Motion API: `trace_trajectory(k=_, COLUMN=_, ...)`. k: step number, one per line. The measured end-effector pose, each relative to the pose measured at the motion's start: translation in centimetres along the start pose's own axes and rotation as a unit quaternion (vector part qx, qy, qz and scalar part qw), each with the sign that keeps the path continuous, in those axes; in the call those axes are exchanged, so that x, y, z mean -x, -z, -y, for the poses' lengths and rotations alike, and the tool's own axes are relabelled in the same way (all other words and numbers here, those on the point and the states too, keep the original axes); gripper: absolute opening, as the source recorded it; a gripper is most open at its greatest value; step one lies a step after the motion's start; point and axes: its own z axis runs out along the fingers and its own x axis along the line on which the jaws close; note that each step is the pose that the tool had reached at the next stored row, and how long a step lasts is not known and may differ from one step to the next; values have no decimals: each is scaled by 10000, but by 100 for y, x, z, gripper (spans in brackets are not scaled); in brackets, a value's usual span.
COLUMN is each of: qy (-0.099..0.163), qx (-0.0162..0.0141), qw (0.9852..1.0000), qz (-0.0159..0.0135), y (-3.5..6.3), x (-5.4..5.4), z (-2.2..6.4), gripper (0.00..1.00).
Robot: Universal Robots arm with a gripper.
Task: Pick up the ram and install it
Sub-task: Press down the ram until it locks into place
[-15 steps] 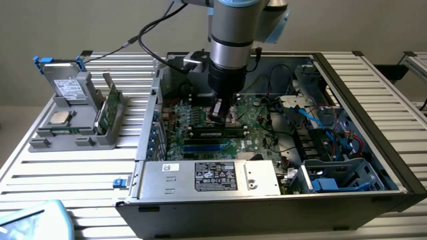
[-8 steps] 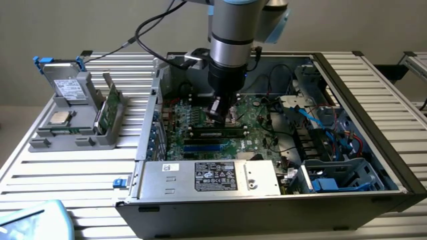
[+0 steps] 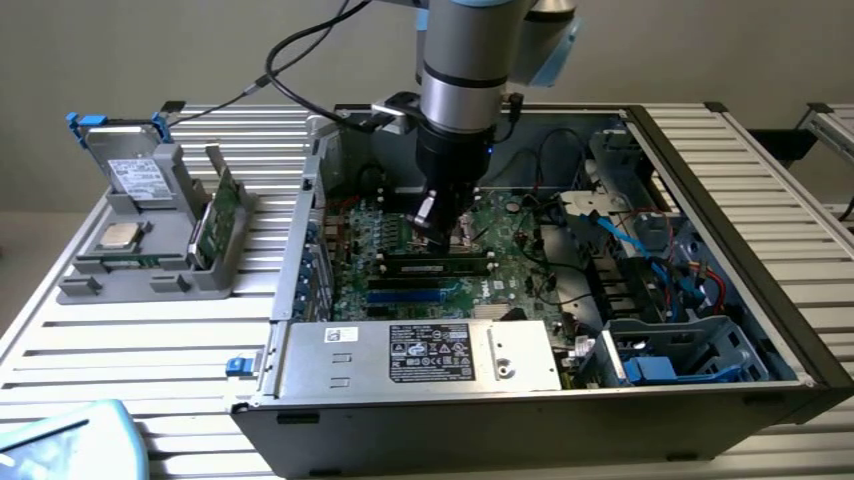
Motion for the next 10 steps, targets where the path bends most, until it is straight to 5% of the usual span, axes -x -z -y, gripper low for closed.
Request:
trace_trajectory(k=5, qy=-323, qx=22, qw=9995, qz=2, y=9, x=-1, z=0, gripper=11)
trace_trajectory(k=10, qy=-602, qx=18, qw=9982, qz=-27, y=18, x=-1, z=0, gripper=11)
